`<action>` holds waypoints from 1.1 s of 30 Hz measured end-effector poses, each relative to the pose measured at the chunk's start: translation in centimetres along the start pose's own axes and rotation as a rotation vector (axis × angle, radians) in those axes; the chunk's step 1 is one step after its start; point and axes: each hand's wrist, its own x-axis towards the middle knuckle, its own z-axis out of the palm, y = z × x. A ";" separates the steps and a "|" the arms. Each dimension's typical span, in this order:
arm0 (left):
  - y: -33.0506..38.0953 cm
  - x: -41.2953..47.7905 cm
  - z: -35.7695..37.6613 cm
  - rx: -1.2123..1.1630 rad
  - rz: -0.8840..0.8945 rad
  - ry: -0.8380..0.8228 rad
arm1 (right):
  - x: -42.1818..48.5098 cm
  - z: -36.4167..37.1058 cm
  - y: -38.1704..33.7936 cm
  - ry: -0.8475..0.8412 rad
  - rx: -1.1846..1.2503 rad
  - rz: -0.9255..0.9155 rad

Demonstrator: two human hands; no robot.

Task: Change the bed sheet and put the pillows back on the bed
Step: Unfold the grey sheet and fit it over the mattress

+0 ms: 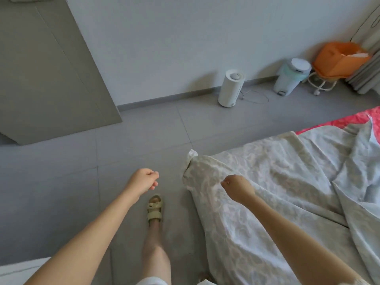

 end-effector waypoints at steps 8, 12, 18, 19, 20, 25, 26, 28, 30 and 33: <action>1.1 20.8 1.7 0.248 -0.080 -0.150 | 17.6 0.4 -4.7 -0.070 -0.060 0.203; 0.9 27.1 4.8 0.335 -0.108 -0.254 | 23.6 1.8 -4.6 -0.102 -0.152 0.255; -0.6 33.2 11.1 0.344 -0.171 -0.386 | 30.4 5.9 -2.6 -0.209 -0.313 0.293; -0.8 34.0 12.0 0.357 -0.181 -0.403 | 31.3 6.8 -2.2 -0.213 -0.334 0.293; -1.0 35.2 13.4 0.376 -0.176 -0.416 | 32.4 7.7 -1.5 -0.221 -0.365 0.282; -1.1 38.2 16.9 0.355 -0.266 -0.525 | 33.8 8.2 -0.5 -0.240 -0.313 0.168; -1.5 38.8 17.4 0.290 -0.312 -0.547 | 34.2 7.6 -0.2 -0.249 -0.272 0.163; -2.6 39.8 18.1 0.203 -0.364 -0.536 | 35.7 6.2 1.2 -0.191 -0.233 0.140; -3.0 40.5 18.1 0.194 -0.357 -0.469 | 38.4 5.0 3.6 -0.188 -0.337 0.151; -3.4 41.7 16.6 0.174 -0.365 -0.380 | 42.6 4.0 6.7 -0.493 -0.583 0.225</action>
